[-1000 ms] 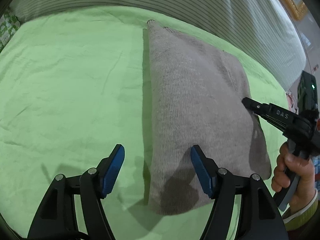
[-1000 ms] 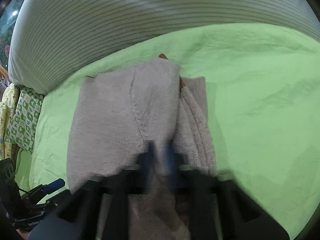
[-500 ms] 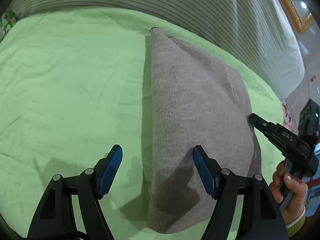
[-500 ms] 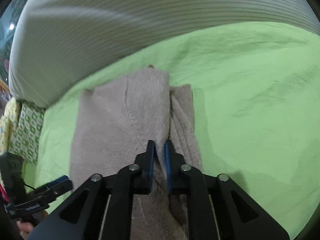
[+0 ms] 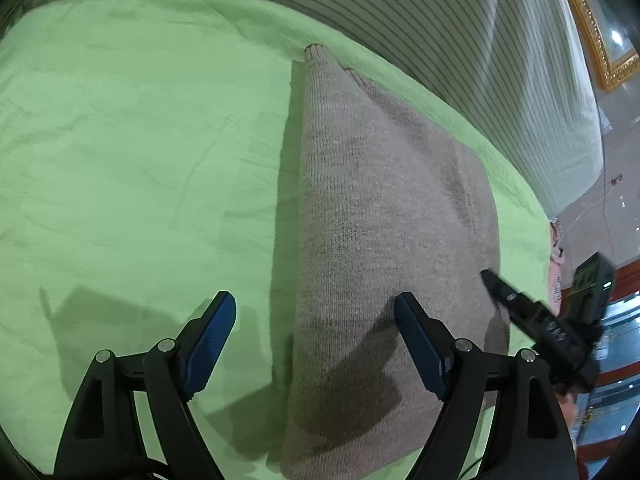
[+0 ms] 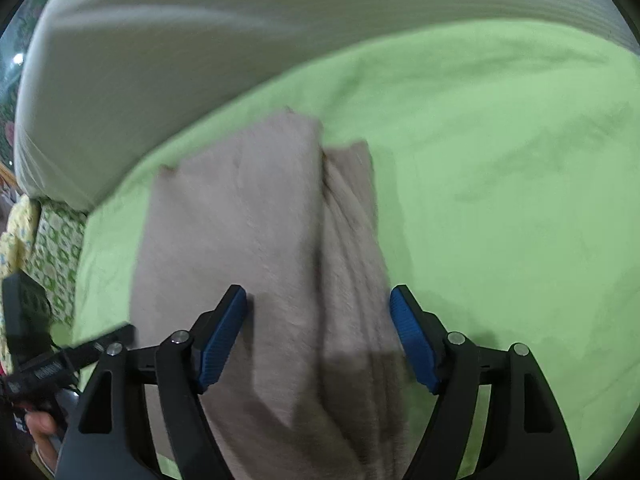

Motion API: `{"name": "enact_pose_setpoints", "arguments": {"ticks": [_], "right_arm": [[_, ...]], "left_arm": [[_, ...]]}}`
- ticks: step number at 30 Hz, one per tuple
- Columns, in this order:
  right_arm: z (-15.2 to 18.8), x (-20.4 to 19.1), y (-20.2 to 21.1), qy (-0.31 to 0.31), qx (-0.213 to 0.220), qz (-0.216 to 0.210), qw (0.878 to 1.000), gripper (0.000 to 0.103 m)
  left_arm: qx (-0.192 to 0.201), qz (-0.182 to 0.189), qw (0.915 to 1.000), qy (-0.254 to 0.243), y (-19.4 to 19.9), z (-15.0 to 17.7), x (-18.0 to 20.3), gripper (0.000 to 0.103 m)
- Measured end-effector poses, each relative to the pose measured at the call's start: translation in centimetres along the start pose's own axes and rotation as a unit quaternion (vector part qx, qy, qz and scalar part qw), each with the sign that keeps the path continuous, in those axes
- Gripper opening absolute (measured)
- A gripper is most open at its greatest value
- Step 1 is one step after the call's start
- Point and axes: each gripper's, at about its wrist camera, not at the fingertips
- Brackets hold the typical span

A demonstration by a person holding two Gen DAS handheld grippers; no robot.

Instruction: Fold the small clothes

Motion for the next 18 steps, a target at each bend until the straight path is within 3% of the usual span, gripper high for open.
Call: {"name": "enact_pose_setpoints", "arguments": {"ticks": [3,5,11,14,17,18], "right_arm": [[0.1,1.5,0.0,-0.014,0.001,-0.027,1.000,0.066],[0.0,1.3,-0.1,-0.003,-0.001,-0.025,1.000,0.066],[-0.1,0.8,-0.6,0.000,-0.004,-0.023,1.000,0.066],[0.0,0.7,-0.7,0.002,-0.007,-0.022,1.000,0.066],[0.0,0.5,-0.7,0.002,-0.011,-0.022,1.000,0.063],[0.1,0.5,-0.7,0.003,-0.012,-0.024,1.000,0.060]], "left_arm": [[-0.014,0.022,0.9996,0.010,-0.9,-0.5,-0.3,0.086],[-0.020,0.028,0.9993,0.015,-1.6,-0.7,-0.4,0.091],[-0.024,0.036,0.9989,0.019,-3.4,-0.9,-0.1,0.091],[-0.022,0.037,0.9990,0.010,-3.8,-1.1,0.6,0.086],[-0.025,0.057,0.9980,0.007,-3.8,-1.1,1.1,0.069],[-0.025,0.058,0.9979,0.007,-3.9,-1.2,1.3,0.068]]}}
Point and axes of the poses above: each gripper's, at about its wrist camera, not at the fingertips, and y roughly against the way its jaws point, x to its right, z to its underside, and after that the axes turned 3 degrees about -x, right-handed
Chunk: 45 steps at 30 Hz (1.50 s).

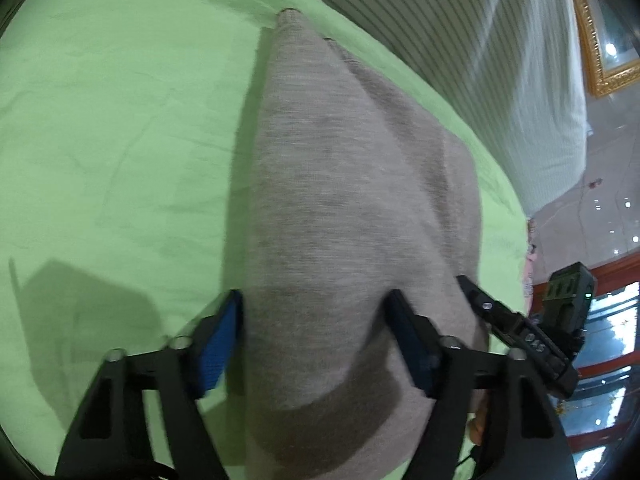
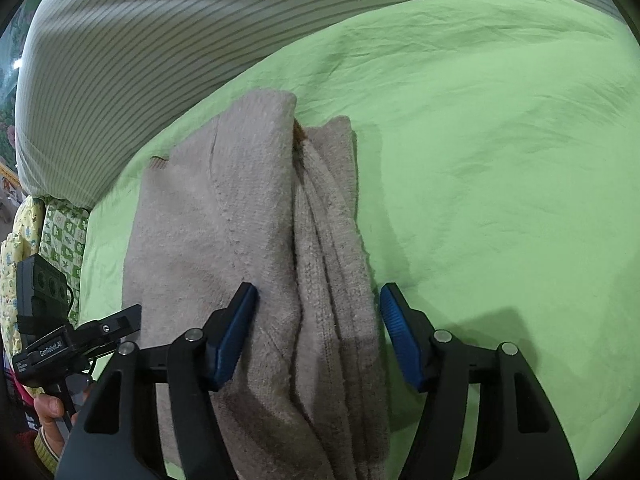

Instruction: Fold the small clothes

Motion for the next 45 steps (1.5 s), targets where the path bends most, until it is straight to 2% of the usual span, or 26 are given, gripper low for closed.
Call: {"name": "enact_pose_setpoints", "arguments": {"ticks": [3,6,10,19,23,35,39,45], "right_arm": [[0.0,-0.6,-0.6,0.000,-0.015,-0.021,1.000,0.042],[0.2,-1.7,-0.3,0.018,-0.014,-0.010,1.000,0.034],[0.4,-2.6,0.9,0.020,-0.002,-0.019,1.000,0.029],[1.9,-7.0,2.4,0.045,0.007,-0.060,0.997,0.027],[3.4,-10.2,2.4,0.067,0.000,-0.088,0.994,0.027],[7.9,-19.7,1.2,0.130,-0.024,-0.143,0.981,0.027],[9.5,-21.1,-0.1,0.139,-0.040,-0.143,0.979,0.027],[11.2,-20.8,-2.5,0.135,-0.063,-0.127,0.981,0.027]], "left_arm": [[0.013,-0.013,0.9997,-0.016,0.2,0.3,0.7,0.059],[0.024,-0.010,0.9993,-0.027,0.8,0.8,1.1,0.048],[0.033,0.001,0.9992,-0.024,1.8,1.4,1.3,0.042],[0.076,-0.011,0.9965,-0.031,7.2,3.6,0.6,0.038],[0.099,-0.015,0.9950,-0.009,11.5,5.1,-2.1,0.038],[0.154,-0.061,0.9859,0.019,23.1,10.4,-10.0,0.038],[0.153,-0.070,0.9853,0.031,24.0,11.9,-12.7,0.038],[0.124,-0.081,0.9879,0.045,22.3,13.5,-15.3,0.038]]}}
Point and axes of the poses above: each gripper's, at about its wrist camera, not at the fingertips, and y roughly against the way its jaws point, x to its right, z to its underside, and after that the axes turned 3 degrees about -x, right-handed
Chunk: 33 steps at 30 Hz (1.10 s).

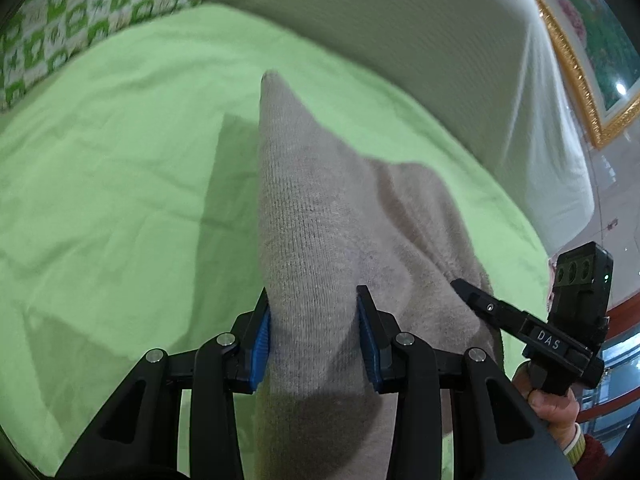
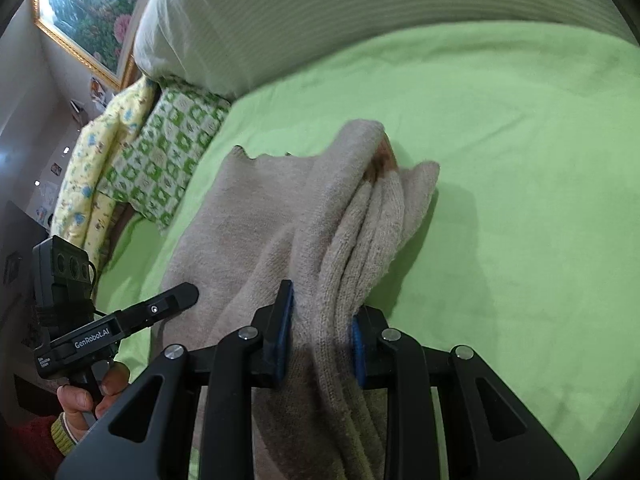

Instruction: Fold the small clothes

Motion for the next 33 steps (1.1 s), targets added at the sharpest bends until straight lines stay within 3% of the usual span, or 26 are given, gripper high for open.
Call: {"name": "enact_pose_setpoints", "arguments": {"ticks": [5,7,9,12,22,33], "right_arm": [[0.6,2.5,-0.8,-0.032,-0.014,0.010,0.999,0.033],[0.7,2.8,-0.7,-0.026,-0.007,0.030,0.999,0.048],[0.8,2.9,-0.4,-0.019,-0.003,0.039,0.999,0.053],[0.9,2.8,-0.3,-0.019,-0.002,0.041,0.999,0.054],[0.8,1.8,1.9,-0.035,0.021,0.043,0.998,0.056],[2.2,1.1,6.0,-0.036,0.050,0.046,0.997,0.056]], "left_arm": [[-0.003,-0.008,0.9999,-0.012,-0.3,1.0,-0.8,0.042],[-0.006,-0.014,0.9998,-0.014,-0.3,1.2,-1.3,0.046],[-0.008,-0.026,0.9995,-0.014,-0.4,1.2,-1.6,0.053],[-0.009,-0.037,0.9992,-0.010,-0.2,1.4,-2.0,0.064],[-0.014,-0.049,0.9987,-0.005,1.5,2.3,-2.8,0.066],[-0.031,-0.058,0.9977,-0.016,3.1,5.7,-1.8,0.070]]}}
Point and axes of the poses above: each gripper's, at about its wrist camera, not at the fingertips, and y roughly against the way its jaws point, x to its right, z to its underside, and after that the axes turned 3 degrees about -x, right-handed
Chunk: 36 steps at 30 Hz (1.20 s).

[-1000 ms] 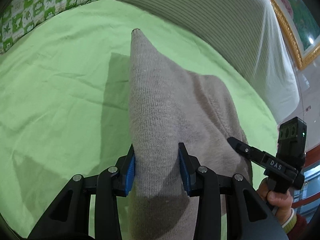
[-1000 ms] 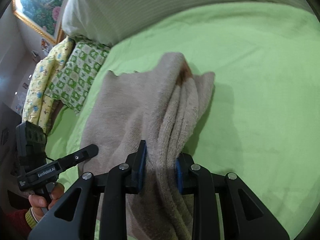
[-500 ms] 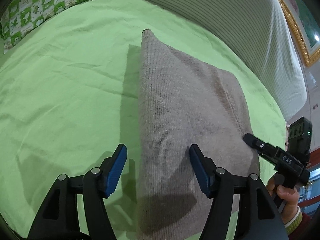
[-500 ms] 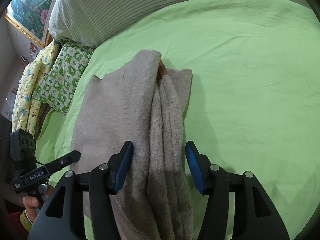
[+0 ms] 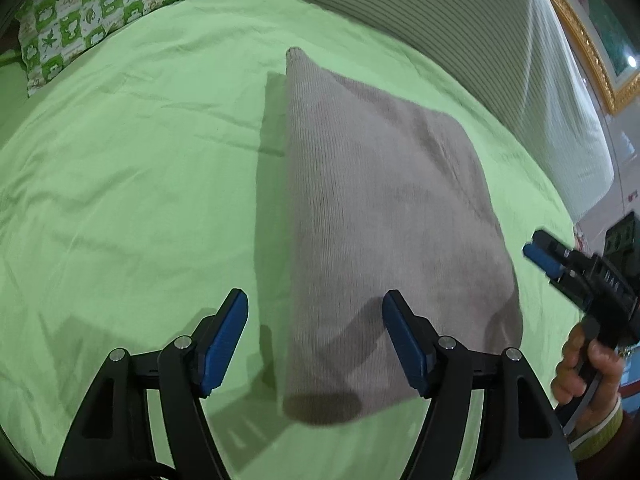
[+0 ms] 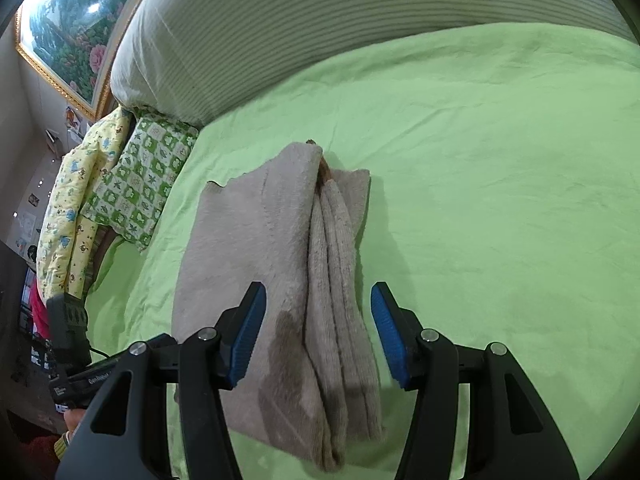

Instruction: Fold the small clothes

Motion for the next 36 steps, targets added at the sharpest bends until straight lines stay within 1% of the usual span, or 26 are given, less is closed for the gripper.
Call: {"name": "enact_pose_setpoints", "arguments": {"ticks": [3,5,8,10,11,12,14,16,19,20,22,24,25,27,29,30,31,32,34,35,36], "right_arm": [[-0.4,-0.6,-0.1,0.007,0.001,-0.001,1.000,0.056],[-1.0,-1.2,-0.5,0.018,-0.001,-0.003,1.000,0.056],[-2.4,-1.9,-1.3,0.034,-0.009,-0.014,0.999,0.056],[-3.6,-2.2,-2.0,0.046,-0.017,-0.018,0.999,0.056],[-4.0,-2.3,-2.2,0.051,-0.021,-0.019,0.998,0.056],[-4.4,-2.3,-2.5,0.053,-0.025,-0.023,0.998,0.056],[-5.2,-2.2,-3.2,0.052,-0.034,-0.020,0.998,0.056],[-5.8,-2.2,-3.6,0.057,-0.040,-0.021,0.997,0.056],[-6.2,-2.2,-3.9,0.057,-0.044,-0.030,0.997,0.056],[-6.3,-2.3,-4.0,0.061,-0.045,-0.031,0.997,0.056],[-6.5,-2.3,-4.3,0.068,-0.049,-0.031,0.996,0.056],[-6.7,-2.5,-4.7,0.071,-0.052,-0.035,0.996,0.056],[-6.9,-2.6,-5.1,0.072,-0.055,-0.036,0.995,0.056],[-7.3,-2.8,-5.7,0.077,-0.058,-0.036,0.995,0.056],[-7.9,-3.0,-6.5,0.080,-0.064,-0.039,0.994,0.056],[-8.1,-3.0,-6.9,0.079,-0.067,-0.038,0.994,0.056],[-8.5,-3.0,-7.4,0.078,-0.072,-0.038,0.994,0.056],[-8.6,-3.1,-7.7,0.078,-0.076,-0.040,0.993,0.056],[-9.0,-3.0,-8.0,0.078,-0.088,-0.049,0.992,0.056],[-9.2,-2.9,-8.1,0.076,-0.096,-0.058,0.991,0.056],[-9.4,-2.8,-8.2,0.076,-0.103,-0.064,0.990,0.056]], "left_arm": [[-0.006,0.001,1.0000,-0.002,0.6,1.3,0.4,0.070],[-0.008,0.008,0.9998,-0.018,1.2,2.2,1.4,0.070],[-0.023,0.042,0.9968,-0.064,1.6,3.5,4.4,0.070],[-0.042,0.068,0.9904,-0.113,1.3,4.8,7.5,0.070],[-0.048,0.075,0.9874,-0.131,1.1,5.2,8.7,0.070],[-0.057,0.080,0.9832,-0.154,0.7,5.9,10.2,0.070],[-0.067,0.081,0.9780,-0.180,-0.1,6.7,12.2,0.070],[-0.088,0.095,0.9756,-0.177,-1.2,7.0,13.3,0.070],[-0.101,0.113,0.9794,-0.133,-1.9,6.9,12.7,0.070],[-0.097,0.112,0.9811,-0.125,-1.8,6.8,12.3,0.070],[-0.065,0.082,0.9869,-0.123,-0.7,6.3,11.4,0.069],[-0.050,0.060,0.9882,-0.132,0.0,5.7,10.5,0.070],[-0.048,0.048,0.9894,-0.128,0.2,5.3,9.8,0.070],[-0.043,0.041,0.9917,-0.114,0.6,5.0,8.6,0.070],[-0.046,0.045,0.9923,-0.106,0.8,4.7,8.2,0.070],[-0.042,0.046,0.9919,-0.110,1.1,4.8,8.5,0.070],[-0.039,0.050,0.9906,-0.121,1.3,5.1,9.0,0.070],[-0.036,0.053,0.9878,-0.142,1.4,5.4,10.2,0.070],[-0.022,0.036,0.9799,-0.195,1.5,6.5,12.6,0.070],[-0.011,0.015,0.9702,-0.242,1.3,7.3,14.2,0.070],[0.000,-0.013,0.9571,-0.289,1.0,8.2,15.8,0.070]]}}
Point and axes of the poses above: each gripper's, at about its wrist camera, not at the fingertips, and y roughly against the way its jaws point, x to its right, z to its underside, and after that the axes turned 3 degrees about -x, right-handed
